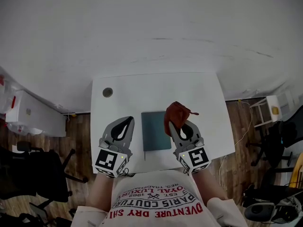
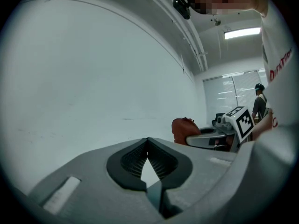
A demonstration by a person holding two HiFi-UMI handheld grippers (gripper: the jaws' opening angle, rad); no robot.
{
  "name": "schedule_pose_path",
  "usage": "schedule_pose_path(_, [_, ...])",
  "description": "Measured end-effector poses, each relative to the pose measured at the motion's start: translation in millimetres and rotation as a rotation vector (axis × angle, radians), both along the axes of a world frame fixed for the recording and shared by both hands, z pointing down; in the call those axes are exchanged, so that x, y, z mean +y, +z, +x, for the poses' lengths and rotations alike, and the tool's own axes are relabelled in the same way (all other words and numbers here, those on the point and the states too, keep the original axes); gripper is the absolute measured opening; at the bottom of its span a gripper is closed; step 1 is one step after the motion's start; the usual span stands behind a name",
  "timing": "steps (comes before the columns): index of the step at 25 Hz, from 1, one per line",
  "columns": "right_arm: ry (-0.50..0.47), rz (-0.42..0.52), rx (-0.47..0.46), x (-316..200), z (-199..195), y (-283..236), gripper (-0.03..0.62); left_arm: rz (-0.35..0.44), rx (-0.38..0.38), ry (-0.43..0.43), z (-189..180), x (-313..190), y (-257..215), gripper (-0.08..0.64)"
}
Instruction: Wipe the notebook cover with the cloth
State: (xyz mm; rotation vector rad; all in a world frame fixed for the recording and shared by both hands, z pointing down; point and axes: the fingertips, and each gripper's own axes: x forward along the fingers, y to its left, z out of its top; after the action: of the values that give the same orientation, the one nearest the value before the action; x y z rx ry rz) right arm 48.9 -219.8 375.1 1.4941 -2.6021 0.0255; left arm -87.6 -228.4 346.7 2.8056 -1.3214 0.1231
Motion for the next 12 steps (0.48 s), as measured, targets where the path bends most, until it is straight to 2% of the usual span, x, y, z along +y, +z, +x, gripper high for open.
schedule_pose_path(12, [-0.016, -0.027, 0.005, 0.7, -1.1, 5.2, 0.072, -0.013, -0.010, 0.017, 2.0, 0.4, 4.5, 0.009])
